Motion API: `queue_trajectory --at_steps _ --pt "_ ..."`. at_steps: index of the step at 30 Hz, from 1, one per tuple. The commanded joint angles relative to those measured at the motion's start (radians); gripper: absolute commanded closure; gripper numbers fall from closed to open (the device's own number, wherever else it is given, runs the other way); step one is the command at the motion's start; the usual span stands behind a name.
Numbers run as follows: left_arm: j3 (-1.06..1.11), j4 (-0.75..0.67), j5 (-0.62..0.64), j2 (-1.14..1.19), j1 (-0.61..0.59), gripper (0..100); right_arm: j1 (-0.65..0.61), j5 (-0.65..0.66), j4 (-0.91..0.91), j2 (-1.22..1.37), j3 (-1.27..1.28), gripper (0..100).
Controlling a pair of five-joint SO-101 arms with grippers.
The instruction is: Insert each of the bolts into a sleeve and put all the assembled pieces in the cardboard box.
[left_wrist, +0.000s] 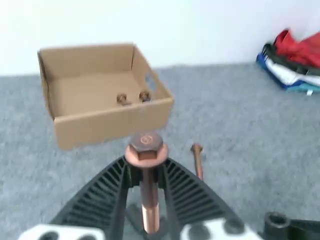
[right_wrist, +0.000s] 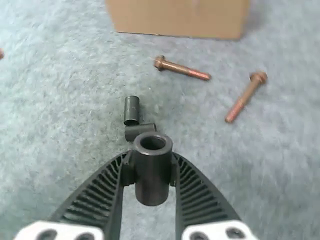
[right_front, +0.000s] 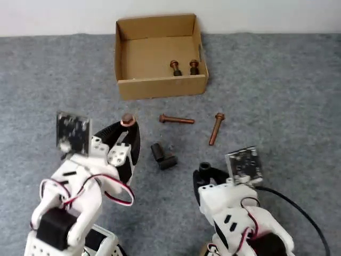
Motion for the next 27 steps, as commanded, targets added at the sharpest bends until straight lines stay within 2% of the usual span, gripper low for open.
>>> queue_trajectory --at_steps 1,6,10,19,27 --pt "0.073 -0.12 -0.008 -0.129 0.011 100 -0.045 0.133 -0.101 0.005 0.023 99.1" --pt "0.186 -0.186 0.003 -0.285 0.094 100 -0.15 0.224 -0.236 0.005 0.077 99.1" --pt "0.234 -0.233 0.072 -0.365 0.16 100 -0.194 0.278 -0.291 0.005 0.104 99.1" --pt "0.243 -0.236 0.186 -0.373 0.224 100 -0.239 0.373 -0.403 0.005 0.138 99.1" --pt "0.311 -0.242 0.203 -0.373 0.227 100 -0.254 0.402 -0.458 -0.001 0.132 99.1"
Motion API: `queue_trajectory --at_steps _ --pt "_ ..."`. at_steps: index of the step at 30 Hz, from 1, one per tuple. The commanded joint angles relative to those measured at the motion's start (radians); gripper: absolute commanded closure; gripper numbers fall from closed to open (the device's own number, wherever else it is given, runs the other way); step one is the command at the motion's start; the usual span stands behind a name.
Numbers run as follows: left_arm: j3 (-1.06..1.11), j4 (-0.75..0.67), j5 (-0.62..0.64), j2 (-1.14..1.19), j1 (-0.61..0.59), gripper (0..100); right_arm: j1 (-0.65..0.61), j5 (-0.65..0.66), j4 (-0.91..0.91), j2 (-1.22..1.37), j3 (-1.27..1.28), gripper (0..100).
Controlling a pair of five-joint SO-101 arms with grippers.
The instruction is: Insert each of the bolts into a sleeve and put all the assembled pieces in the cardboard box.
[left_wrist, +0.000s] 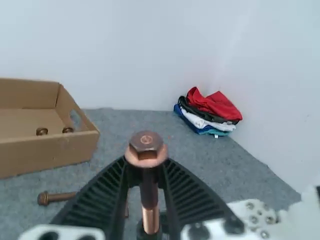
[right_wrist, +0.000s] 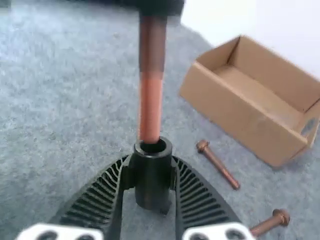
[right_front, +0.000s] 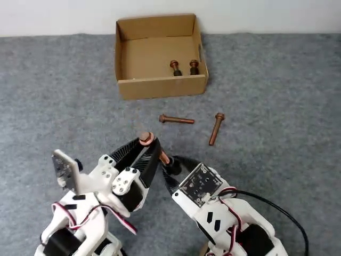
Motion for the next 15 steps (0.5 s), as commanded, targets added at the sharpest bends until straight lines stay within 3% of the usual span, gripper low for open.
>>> queue_trajectory --at_steps 1,10,15 --pt "0.016 -0.06 0.009 -0.008 0.003 100 -0.007 0.032 -0.054 -0.008 -0.014 99.1" --pt "0.071 -0.068 0.006 -0.008 0.012 100 -0.007 0.04 -0.061 -0.013 -0.014 99.1" --pt "0.073 0.083 -0.04 -0.008 0.118 100 -0.002 0.04 -0.059 -0.012 -0.014 99.1"
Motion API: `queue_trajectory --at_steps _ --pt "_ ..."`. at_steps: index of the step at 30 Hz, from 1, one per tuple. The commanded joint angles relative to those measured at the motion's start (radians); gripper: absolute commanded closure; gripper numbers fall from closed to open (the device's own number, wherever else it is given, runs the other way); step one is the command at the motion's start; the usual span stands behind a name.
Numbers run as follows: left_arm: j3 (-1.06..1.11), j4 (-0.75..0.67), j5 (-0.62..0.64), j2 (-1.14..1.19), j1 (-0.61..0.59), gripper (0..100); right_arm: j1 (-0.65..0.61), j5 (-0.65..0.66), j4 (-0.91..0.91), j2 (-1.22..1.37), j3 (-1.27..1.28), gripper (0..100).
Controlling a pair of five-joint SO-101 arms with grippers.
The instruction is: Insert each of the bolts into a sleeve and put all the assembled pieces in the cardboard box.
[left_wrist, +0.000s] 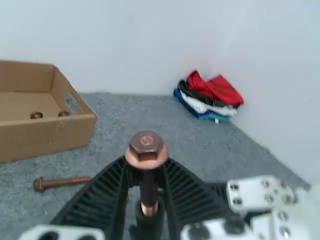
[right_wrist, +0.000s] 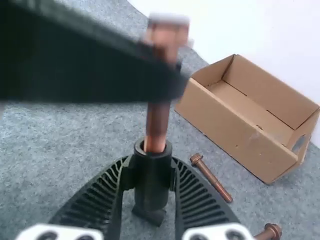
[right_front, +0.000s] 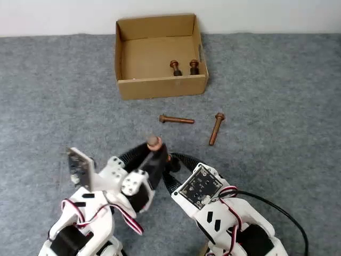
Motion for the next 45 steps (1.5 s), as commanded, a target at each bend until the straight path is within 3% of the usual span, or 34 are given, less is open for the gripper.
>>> queue_trajectory --at_steps 1,6,12,20,28,31,35,39,45 --pt "-0.005 0.094 -0.044 -0.006 0.058 100 -0.001 0.011 -0.022 -0.012 -0.015 99.1" --pt "0.016 0.109 -0.15 -0.006 0.055 97 -0.001 0.011 -0.022 -0.012 -0.015 99.1" --pt "0.031 0.118 -0.175 -0.005 0.011 80 -0.001 0.011 -0.021 -0.013 -0.015 99.1" --pt "-0.002 0.146 -0.265 -0.005 -0.064 79 -0.001 0.011 -0.019 -0.01 -0.014 99.1" --pt "-0.107 0.173 -0.265 -0.005 -0.072 79 0.002 0.043 -0.019 -0.013 -0.011 99.1" --pt "-0.117 0.183 -0.272 -0.006 -0.152 83 0.038 0.038 -0.018 -0.012 -0.011 99.1" --pt "-0.091 0.175 -0.316 -0.009 -0.307 100 0.13 0.014 -0.018 -0.007 -0.015 99.1" --pt "0.041 0.173 -0.361 -0.014 -0.45 100 0.268 -0.092 -0.018 -0.004 -0.017 99.1" --pt "0.292 0.023 -0.428 -0.014 -0.594 100 0.44 -0.204 0.039 0.021 -0.06 99.1"
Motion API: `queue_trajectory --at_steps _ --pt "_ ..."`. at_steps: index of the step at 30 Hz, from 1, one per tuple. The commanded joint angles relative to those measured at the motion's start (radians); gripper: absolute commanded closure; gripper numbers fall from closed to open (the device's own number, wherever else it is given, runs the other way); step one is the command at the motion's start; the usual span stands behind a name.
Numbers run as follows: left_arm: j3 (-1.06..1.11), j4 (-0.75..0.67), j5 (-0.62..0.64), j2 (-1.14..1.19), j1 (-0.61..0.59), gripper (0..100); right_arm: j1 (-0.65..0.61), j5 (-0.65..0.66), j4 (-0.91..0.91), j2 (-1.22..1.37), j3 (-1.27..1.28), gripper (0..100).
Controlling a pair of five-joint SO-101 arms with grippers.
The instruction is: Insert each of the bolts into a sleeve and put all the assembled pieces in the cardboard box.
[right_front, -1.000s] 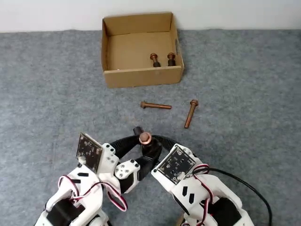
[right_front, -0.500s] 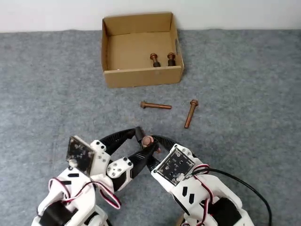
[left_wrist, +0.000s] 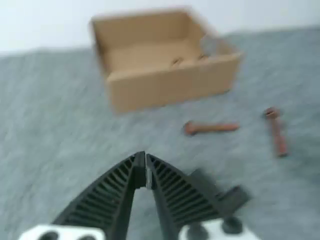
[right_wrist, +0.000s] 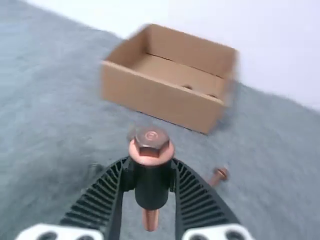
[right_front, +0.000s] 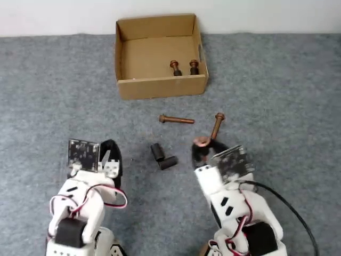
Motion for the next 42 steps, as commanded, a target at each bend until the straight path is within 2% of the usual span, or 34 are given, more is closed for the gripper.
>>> queue_trajectory --at_steps 1,5,15,20,30,36,42 --pt "0.11 -0.117 -0.051 -0.006 -0.063 100 0.074 -0.063 0.05 0.044 -0.089 99.1" --pt "0.22 -0.176 -0.052 -0.006 -0.064 100 0.11 -0.152 0.093 0.245 -0.261 99.1" --pt "0.225 -0.16 -0.051 0.002 -0.072 100 0.13 -0.29 0.093 1.013 -0.91 99.1" --pt "0.225 -0.071 -0.052 0.002 -0.069 100 0.13 -0.285 0.091 1.363 -1.261 99.1" --pt "0.225 -0.06 -0.052 0.002 -0.072 100 0.119 -0.278 -0.008 1.975 -1.903 99.1" --pt "0.225 -0.06 -0.052 0.003 -0.068 100 0.054 -0.118 -0.045 2.253 -2.163 99.1" --pt "0.225 -0.06 -0.052 0.003 -0.071 100 0.005 -0.044 -0.073 2.493 -2.326 99.1"
